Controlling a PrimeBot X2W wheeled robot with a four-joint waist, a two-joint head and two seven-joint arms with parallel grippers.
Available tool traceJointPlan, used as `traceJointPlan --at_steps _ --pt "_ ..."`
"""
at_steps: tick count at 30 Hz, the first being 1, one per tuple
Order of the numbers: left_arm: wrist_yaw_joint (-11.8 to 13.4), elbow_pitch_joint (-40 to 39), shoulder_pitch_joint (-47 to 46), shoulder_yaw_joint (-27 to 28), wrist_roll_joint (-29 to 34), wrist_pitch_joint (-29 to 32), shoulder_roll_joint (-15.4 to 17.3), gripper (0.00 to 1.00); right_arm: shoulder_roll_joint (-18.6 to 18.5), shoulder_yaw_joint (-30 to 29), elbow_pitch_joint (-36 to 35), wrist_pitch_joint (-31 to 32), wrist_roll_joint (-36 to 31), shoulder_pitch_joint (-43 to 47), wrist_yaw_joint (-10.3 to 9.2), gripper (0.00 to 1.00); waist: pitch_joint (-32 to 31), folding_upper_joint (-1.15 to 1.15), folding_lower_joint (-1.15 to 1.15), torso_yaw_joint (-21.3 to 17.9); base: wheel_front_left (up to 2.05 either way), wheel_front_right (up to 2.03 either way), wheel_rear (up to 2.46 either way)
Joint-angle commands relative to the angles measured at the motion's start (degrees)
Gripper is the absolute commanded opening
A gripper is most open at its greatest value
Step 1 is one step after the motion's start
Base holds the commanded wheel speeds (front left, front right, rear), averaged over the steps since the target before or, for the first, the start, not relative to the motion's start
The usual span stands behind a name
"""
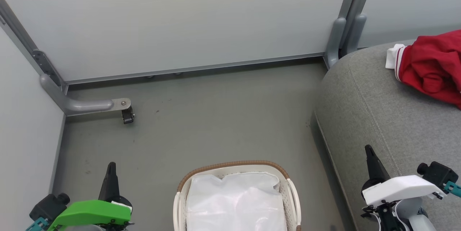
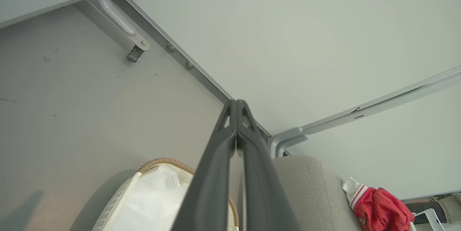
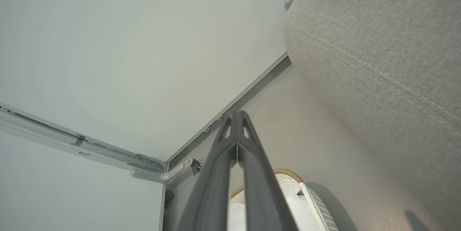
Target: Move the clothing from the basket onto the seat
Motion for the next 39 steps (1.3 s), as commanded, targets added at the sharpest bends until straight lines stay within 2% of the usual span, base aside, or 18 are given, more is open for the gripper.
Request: traceJointPlan --at_steps 1,39 --pt "-0.3 -0.9 -1.7 0.4 -1.5 0.5 0.3 0.0 -0.3 -0.4 -0.9 0.5 1.8 -1.2 -0.02 0.0 0.0 0.0 0.0 0.0 0.0 0.0 0.0" --pt "-1.0 -2.0 -3.6 3.9 -21.1 6.4 0.4 0.0 -0.5 -3.1 -2.0 6.4 24.8 -1.6 -0.04 0.0 -0.5 0.0 0.0 -1.3 0.0 0.0 0.0"
